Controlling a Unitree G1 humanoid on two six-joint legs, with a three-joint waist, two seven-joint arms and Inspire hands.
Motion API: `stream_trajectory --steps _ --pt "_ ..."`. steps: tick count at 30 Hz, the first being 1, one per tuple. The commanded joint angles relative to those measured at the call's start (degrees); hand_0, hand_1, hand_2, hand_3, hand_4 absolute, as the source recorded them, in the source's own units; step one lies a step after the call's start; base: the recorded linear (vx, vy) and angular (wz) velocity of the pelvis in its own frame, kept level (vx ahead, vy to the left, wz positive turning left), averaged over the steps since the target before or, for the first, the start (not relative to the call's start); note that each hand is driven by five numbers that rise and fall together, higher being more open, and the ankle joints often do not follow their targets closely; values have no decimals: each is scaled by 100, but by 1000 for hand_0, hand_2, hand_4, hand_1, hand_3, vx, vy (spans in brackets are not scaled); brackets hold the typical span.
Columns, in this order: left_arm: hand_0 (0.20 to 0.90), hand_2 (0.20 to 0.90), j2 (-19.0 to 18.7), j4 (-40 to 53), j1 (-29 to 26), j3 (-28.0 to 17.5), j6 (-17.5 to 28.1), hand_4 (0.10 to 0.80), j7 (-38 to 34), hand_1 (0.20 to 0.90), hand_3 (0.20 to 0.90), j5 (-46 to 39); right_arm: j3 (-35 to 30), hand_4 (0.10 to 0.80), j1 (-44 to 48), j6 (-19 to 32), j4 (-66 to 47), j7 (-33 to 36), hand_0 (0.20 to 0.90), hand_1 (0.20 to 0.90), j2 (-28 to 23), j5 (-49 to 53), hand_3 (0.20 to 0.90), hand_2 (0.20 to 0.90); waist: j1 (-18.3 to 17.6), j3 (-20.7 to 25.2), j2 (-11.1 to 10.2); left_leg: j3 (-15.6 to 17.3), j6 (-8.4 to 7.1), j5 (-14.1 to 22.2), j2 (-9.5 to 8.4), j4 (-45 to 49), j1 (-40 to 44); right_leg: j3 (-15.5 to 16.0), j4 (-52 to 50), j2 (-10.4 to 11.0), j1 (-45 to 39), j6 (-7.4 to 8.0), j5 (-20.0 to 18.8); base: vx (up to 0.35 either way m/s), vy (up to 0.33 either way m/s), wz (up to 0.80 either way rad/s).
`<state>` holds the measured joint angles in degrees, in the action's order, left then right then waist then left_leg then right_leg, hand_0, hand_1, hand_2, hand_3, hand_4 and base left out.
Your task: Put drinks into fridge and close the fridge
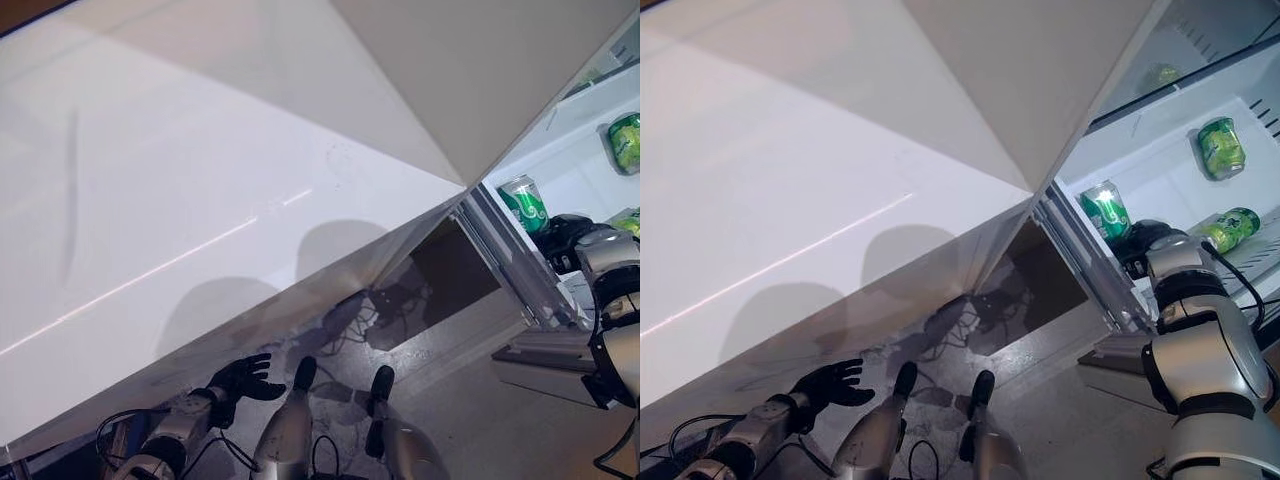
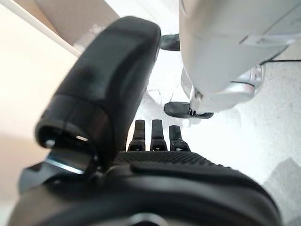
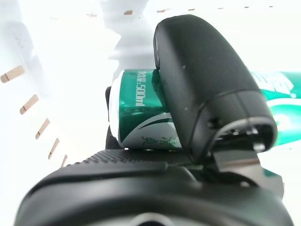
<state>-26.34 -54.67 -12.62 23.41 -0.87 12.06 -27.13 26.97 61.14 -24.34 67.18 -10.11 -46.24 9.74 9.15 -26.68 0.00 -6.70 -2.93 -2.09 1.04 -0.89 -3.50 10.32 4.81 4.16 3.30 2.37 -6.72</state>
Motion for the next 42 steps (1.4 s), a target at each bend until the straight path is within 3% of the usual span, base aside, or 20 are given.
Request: stream_trajectory --steps 1,2,3,5,12,15,18,22,28,35,39,42 --pt "900 900 68 35 91 -46 169 800 32 900 900 -42 605 149 985 281 1 15 342 342 -816 -614 249 342 5 192 -13 62 399 -56 -362 233 -517 -258 -748 -110 335 -115 416 -43 39 -3" --pt "900 900 68 47 101 -93 181 800 58 900 900 -92 650 385 1001 306 20 -9 545 545 -820 -652 485 545 11 179 2 67 394 -62 -363 236 -528 -255 -754 -107 347 -115 416 -38 27 -3" --pt "900 900 70 60 105 -122 201 800 75 900 900 -105 678 407 1007 291 8 -31 564 564 -823 -655 507 564 13 173 7 74 389 -64 -361 239 -533 -253 -755 -103 350 -114 416 -36 20 -3" --pt "900 900 101 128 96 -142 208 800 84 900 900 -135 679 800 999 262 -15 -83 900 900 -811 -765 900 900 10 164 20 86 384 -66 -361 242 -537 -251 -768 -98 365 -116 417 -34 20 -1" --pt "900 900 203 368 101 -51 260 800 132 900 900 -132 725 800 1026 213 -34 -184 900 900 -768 -800 900 900 23 179 46 98 373 -78 -365 231 -519 -246 -786 -89 363 -120 419 -27 13 -3" --pt "900 900 208 404 134 -53 240 800 105 900 900 -105 588 800 1000 370 -267 161 900 900 -776 -277 900 900 -15 205 47 115 368 -72 -350 198 -460 -264 -794 -101 337 -122 426 -16 29 -4" --pt "900 900 220 383 252 -114 233 800 32 900 900 -47 240 800 861 554 -1061 925 900 900 -824 612 900 900 -111 269 4 167 351 -58 -309 149 -368 -308 -812 -123 306 -122 445 0 44 -4" --pt "900 900 278 231 592 -366 314 800 -95 900 900 81 -864 800 134 1573 -2901 2391 900 900 -1033 1790 900 900 -388 436 -120 289 348 4 -256 88 -194 -442 -817 -176 242 -103 468 30 53 -8" --pt "900 900 499 -254 820 -686 340 800 -181 900 900 261 -2833 800 -1663 2664 -4618 3099 900 900 -974 2179 900 900 -764 823 -257 489 380 152 -255 74 96 -681 -752 -209 44 -62 493 59 56 -12" --pt "900 900 630 -545 886 -684 320 800 -204 900 900 500 -3739 800 -2625 3384 -4785 3633 900 900 -808 2669 900 900 -936 1249 -313 658 406 259 -270 -8 376 -870 -640 -202 -144 30 463 32 13 -18" --pt "900 900 688 -593 891 -593 299 800 -183 900 900 606 -4132 800 -2888 4027 -4557 4165 900 900 -359 3468 900 900 -965 1437 -290 816 442 389 -262 129 495 -900 -686 -138 -259 51 503 63 -13 -29" --pt "900 900 746 -561 789 -470 203 800 -196 900 900 717 -4217 800 -2966 4206 -4345 4316 900 900 85 3815 900 900 -946 1405 -305 919 500 713 -323 906 412 -860 -1021 9 -299 -18 632 62 -46 -10"
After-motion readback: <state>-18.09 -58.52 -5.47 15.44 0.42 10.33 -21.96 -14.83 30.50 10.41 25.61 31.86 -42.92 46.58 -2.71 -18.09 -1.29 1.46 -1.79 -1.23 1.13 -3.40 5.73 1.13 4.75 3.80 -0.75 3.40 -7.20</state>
